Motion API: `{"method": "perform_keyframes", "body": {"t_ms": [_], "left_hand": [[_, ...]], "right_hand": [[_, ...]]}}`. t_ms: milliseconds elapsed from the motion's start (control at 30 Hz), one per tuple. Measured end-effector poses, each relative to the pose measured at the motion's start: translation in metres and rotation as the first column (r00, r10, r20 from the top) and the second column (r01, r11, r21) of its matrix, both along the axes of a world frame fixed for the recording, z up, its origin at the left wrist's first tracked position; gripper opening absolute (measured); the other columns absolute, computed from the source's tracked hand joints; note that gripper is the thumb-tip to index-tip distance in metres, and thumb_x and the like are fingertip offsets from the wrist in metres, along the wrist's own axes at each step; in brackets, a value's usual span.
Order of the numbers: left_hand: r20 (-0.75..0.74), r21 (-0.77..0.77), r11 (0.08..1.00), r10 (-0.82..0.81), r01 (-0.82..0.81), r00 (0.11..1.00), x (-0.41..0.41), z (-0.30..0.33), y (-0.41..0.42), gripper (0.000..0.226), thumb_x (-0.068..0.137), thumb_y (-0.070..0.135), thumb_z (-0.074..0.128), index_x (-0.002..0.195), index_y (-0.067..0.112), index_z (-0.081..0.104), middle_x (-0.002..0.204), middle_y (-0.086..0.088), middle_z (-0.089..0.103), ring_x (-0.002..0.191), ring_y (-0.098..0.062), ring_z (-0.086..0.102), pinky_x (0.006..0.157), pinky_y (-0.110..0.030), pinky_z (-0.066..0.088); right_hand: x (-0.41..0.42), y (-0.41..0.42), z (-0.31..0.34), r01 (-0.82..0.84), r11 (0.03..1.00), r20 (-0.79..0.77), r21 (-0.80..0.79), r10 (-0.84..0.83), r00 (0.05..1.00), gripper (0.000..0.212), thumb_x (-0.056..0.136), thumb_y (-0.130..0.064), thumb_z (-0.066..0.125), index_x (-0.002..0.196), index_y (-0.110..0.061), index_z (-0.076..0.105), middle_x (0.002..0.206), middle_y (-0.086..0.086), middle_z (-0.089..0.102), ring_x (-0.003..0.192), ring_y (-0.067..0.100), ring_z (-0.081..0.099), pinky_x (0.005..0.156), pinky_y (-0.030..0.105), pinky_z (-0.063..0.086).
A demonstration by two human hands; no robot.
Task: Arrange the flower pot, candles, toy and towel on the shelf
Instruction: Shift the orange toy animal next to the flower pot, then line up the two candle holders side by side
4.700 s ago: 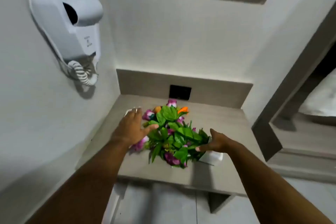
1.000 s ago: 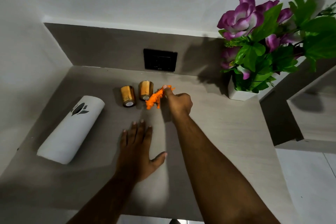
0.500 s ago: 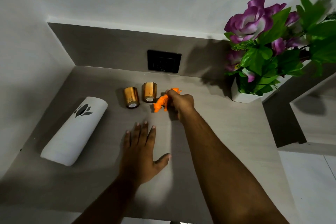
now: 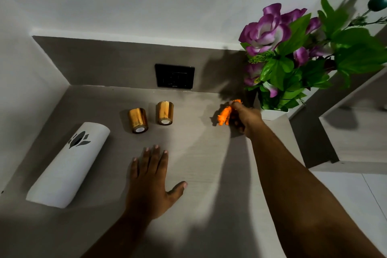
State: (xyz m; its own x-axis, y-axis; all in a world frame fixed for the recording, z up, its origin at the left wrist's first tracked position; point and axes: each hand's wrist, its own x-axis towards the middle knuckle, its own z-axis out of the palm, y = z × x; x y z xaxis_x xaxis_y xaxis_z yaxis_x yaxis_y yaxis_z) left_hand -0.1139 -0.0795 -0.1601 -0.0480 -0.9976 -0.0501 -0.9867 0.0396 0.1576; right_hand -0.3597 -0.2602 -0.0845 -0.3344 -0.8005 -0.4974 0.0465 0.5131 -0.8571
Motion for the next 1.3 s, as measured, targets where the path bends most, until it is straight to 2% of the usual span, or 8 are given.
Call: {"method": "perform_keyframes", "body": {"t_ms": [133,267,367,433,600,733,1067,1300], "left_hand": [[0.005,-0.026,1.0,0.0,0.0,1.0,-0.002,0.0,0.001,0.099,0.074,0.083,0.03,0.147,0.016,0.034,0.158,-0.011,0.026,0.146,-0.032,0.017,0.115,-0.057,0.019],[-0.019,-0.015,1.0,0.009,-0.01,1.0,0.0,0.0,0.0,0.098,0.074,0.084,0.03,0.147,0.018,0.033,0.158,-0.01,0.025,0.147,-0.031,0.016,0.116,-0.056,0.016],[-0.047,-0.009,0.999,0.033,-0.033,0.998,0.002,0.004,0.003,0.092,0.077,0.08,0.033,0.144,0.017,0.039,0.156,-0.011,0.03,0.145,-0.031,0.023,0.115,-0.052,0.02],[-0.136,-0.073,0.993,0.087,-0.097,0.987,0.006,0.009,0.003,0.077,0.082,0.068,0.042,0.139,0.017,0.045,0.151,-0.015,0.039,0.137,-0.033,0.036,0.106,-0.051,0.032],[-0.202,-0.164,0.925,0.309,-0.343,0.929,0.036,0.05,-0.058,0.055,0.085,0.04,0.056,0.132,0.012,0.046,0.128,-0.021,0.051,0.111,-0.04,0.051,0.088,-0.05,0.045],[-0.31,0.164,0.883,0.469,-0.439,0.827,0.072,0.075,-0.124,0.053,0.079,0.046,0.068,0.113,0.007,0.056,0.115,-0.018,0.06,0.102,-0.036,0.058,0.079,-0.04,0.049],[-0.389,0.404,0.804,0.583,-0.437,0.713,0.063,0.091,-0.163,0.045,0.077,0.03,0.074,0.112,0.008,0.056,0.096,-0.007,0.06,0.069,-0.017,0.046,0.058,-0.027,0.037],[-0.559,0.181,0.9,0.427,-0.397,0.711,0.059,0.076,-0.195,0.065,0.069,0.022,0.082,0.126,0.01,0.052,0.126,-0.014,0.057,0.11,-0.033,0.056,0.086,-0.037,0.048]], "right_hand": [[-0.003,-0.004,0.003,-0.021,1.0,-0.035,0.0,0.021,0.999,0.034,0.084,-0.029,0.073,0.064,-0.009,0.053,0.06,0.01,0.051,0.047,0.018,0.043,0.031,0.011,0.029],[0.003,0.007,0.007,0.116,0.989,-0.165,-0.096,-0.13,0.978,0.034,0.075,-0.047,0.076,0.077,-0.014,0.067,0.079,0.009,0.07,0.067,0.02,0.064,0.065,0.03,0.054],[0.035,0.042,0.023,0.086,0.97,-0.414,-0.227,-0.176,0.893,0.041,0.085,-0.039,0.066,0.056,-0.011,0.062,0.057,0.003,0.063,0.06,0.008,0.062,0.062,0.022,0.042],[0.074,0.064,0.024,-0.097,0.96,-0.503,-0.263,-0.051,0.863,0.031,0.087,-0.035,0.066,0.069,-0.009,0.071,0.069,0.008,0.07,0.073,0.019,0.067,0.063,0.025,0.039],[0.159,0.043,0.006,-0.443,0.895,-0.636,0.059,0.376,0.674,0.052,0.081,-0.055,0.065,0.105,-0.01,0.066,0.101,0.011,0.069,0.089,0.027,0.065,0.071,0.033,0.051],[0.18,0.012,-0.001,-0.372,0.891,-0.671,0.261,0.445,0.593,0.06,0.077,-0.064,0.063,0.11,-0.014,0.065,0.107,0.01,0.066,0.097,0.03,0.063,0.081,0.036,0.053],[0.152,-0.005,-0.011,-0.26,0.943,-0.578,0.206,0.332,0.745,0.06,0.073,-0.053,0.075,0.113,-0.01,0.06,0.109,0.01,0.065,0.101,0.028,0.061,0.085,0.041,0.054],[0.131,-0.013,-0.015,-0.281,0.957,-0.601,-0.07,0.185,0.778,0.057,0.074,-0.033,0.078,0.123,-0.013,0.055,0.117,0.007,0.065,0.103,0.026,0.061,0.084,0.038,0.052]]}}
